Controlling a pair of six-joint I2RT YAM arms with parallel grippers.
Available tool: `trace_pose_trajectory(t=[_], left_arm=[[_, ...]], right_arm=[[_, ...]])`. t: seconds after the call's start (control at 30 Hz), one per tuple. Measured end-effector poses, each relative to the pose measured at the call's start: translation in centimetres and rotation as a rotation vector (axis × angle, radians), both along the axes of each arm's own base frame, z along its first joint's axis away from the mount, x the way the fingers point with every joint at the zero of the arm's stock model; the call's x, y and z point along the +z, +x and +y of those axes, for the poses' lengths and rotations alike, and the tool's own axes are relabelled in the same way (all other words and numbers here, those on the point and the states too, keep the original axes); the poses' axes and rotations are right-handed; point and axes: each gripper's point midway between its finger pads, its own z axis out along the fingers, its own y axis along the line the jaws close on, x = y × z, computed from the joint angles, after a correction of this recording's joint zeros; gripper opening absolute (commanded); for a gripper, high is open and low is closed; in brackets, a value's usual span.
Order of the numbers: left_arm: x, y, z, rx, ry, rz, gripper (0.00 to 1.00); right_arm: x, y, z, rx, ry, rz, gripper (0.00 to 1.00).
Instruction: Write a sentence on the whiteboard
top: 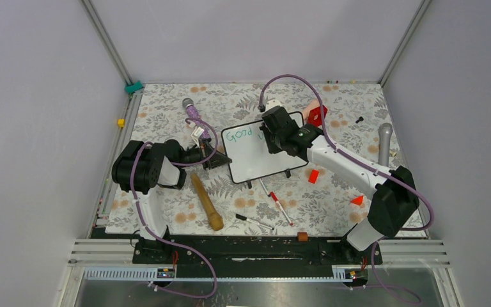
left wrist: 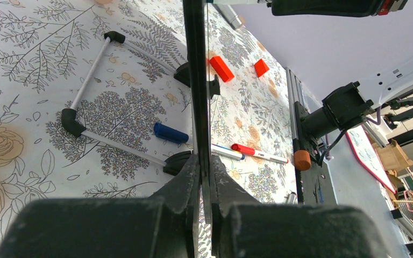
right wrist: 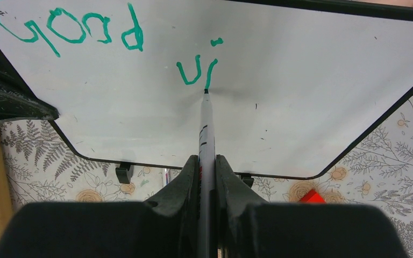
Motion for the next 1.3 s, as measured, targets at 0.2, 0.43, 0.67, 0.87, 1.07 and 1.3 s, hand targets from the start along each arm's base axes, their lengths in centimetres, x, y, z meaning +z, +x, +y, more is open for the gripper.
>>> trace_pose_trajectory(t=[0.2,0.43,0.67,0.87,1.07,1.3], left_arm=[[0.0,0.0,0.0,0.000,0.000,0.000,0.00],[0.0,0.0,0.0,0.000,0.000,0.000,0.00],[0.0,0.0,0.0,0.000,0.000,0.000,0.00],[0.0,0.0,0.0,0.000,0.000,0.000,0.00],[0.0,0.0,0.0,0.000,0.000,0.000,0.00],[0.0,0.0,0.0,0.000,0.000,0.000,0.00]], right_arm=[[0.3,-0.1,-0.2,0.000,0.002,-0.003,0.00],[2.7,0.2,-0.4,-0.013,0.027,-0.058,0.00],[3.8,0.8,-0.5,-0.028,0.024,-0.093,0.00],[3.6,1.3,-0.5,-0.040,0.010,-0.097,0.00],[3.4,1.6,-0.6,-0.047,-0.003,-0.099,0.00],[3.0,2.0,-0.6,-0.053,-0.014,-0.095,0.00]])
